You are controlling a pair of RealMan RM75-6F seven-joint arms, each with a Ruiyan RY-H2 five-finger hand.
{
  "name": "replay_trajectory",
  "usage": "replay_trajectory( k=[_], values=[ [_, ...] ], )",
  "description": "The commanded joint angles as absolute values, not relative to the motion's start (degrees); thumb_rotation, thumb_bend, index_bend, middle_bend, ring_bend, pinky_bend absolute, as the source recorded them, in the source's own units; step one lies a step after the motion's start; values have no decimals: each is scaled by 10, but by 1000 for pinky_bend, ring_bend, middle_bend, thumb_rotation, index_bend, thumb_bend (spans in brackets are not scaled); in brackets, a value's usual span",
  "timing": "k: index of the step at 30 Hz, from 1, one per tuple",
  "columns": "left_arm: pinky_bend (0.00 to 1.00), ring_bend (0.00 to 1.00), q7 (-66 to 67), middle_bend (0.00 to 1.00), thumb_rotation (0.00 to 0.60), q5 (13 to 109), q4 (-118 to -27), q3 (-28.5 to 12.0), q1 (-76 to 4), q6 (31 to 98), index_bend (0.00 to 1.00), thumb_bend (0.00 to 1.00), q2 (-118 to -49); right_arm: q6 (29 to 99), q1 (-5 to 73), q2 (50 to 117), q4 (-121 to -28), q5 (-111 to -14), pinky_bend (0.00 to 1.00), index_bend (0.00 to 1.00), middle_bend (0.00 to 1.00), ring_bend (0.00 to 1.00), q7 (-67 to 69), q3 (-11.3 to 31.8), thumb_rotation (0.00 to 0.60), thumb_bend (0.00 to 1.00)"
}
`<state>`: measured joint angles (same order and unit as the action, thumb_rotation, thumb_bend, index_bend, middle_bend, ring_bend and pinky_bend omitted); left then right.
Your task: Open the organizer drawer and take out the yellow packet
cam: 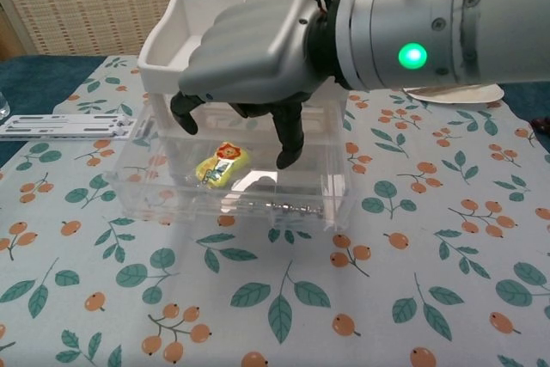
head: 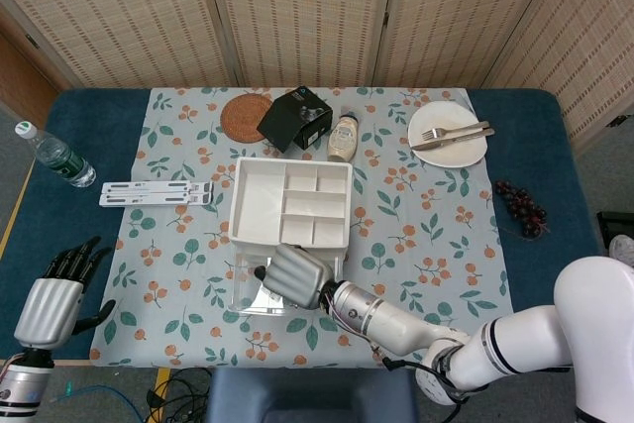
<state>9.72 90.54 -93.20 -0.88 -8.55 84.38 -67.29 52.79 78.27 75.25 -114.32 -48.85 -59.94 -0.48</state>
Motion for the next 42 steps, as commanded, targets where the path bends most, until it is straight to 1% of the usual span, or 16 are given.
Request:
replay_trajectory(
  k=[1, 7, 17, 28, 31, 36, 42],
  values=[
    [161, 137, 97, 91, 600, 905, -932, -9, -85, 845, 141, 246, -673, 524, 787, 763, -1134, -481, 1000, 270, 1000, 1000, -601, -6, 600, 98],
    [161, 137, 96, 91, 600, 904, -931, -8, -82, 847, 141, 246, -672, 517, 797, 781, -1117, -473, 1000, 290, 1000, 1000, -604, -2, 600, 130],
    [161, 137, 93, 91, 600, 904, -928, -7, -81, 848, 141, 246, -674, 518, 807, 794, -1104, -461, 1000, 345, 1000, 1000, -610, -7, 600, 263],
    [161, 137, 93, 91, 600, 904, -926, -7, -80, 848, 141, 246, -675, 523, 806, 804, -1095, -467, 1000, 361, 1000, 1000, -610, -17, 600, 272],
    [161, 137, 93, 92, 600, 904, -926, -7, -80, 847, 141, 246, -675, 524, 804, 807, -1092, -469, 1000, 387, 1000, 1000, -608, -19, 600, 277],
    [161, 137, 94, 91, 600, 904, -926, -7, -80, 847, 141, 246, -675, 526, 802, 810, -1087, -475, 1000, 461, 1000, 1000, -605, -19, 600, 288],
    [160, 137, 93, 92, 600, 904, -926, -7, -81, 846, 141, 246, -676, 527, 799, 811, -1085, -482, 1000, 502, 1000, 1000, -600, -18, 600, 299]
  ],
)
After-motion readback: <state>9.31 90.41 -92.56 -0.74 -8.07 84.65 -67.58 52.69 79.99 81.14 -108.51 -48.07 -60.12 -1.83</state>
